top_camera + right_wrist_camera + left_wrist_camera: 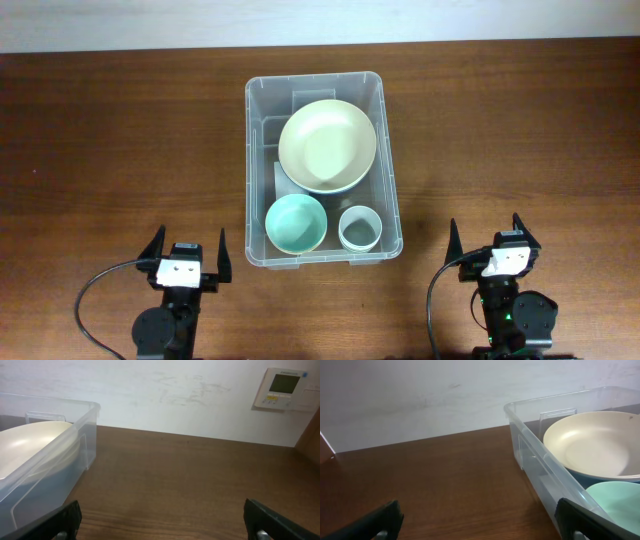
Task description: Pack container
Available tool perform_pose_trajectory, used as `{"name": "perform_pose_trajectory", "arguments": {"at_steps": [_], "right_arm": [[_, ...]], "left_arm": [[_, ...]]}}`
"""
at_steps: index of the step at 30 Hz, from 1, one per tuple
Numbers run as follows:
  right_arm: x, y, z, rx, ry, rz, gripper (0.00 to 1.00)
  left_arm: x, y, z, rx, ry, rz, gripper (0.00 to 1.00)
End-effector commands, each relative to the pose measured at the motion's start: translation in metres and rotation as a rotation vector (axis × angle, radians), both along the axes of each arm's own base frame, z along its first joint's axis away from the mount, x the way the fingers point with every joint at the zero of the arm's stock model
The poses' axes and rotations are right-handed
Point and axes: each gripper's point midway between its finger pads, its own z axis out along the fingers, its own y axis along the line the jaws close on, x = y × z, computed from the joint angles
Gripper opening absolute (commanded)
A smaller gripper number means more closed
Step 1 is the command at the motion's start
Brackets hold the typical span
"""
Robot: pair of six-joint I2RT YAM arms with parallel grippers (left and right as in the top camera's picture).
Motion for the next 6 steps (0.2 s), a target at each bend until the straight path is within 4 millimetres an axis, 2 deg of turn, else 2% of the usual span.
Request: {"name": "perform_pose_trajectory", "arguments": {"at_steps": [1, 6], "right_arm": [[-0.0001, -0.0008, -0.0023, 0.004, 0.002, -0.008, 0.99], [-0.0001, -0.0008, -0.0023, 0.004, 0.002, -0.007, 0.99]], "left_arm": [[-0.0002, -0.0015, -0.0014, -0.009, -0.002, -0.006, 0.99], [-0.0002, -0.0015, -0.0014, -0.010, -0.002, -0.006, 0.99]]}}
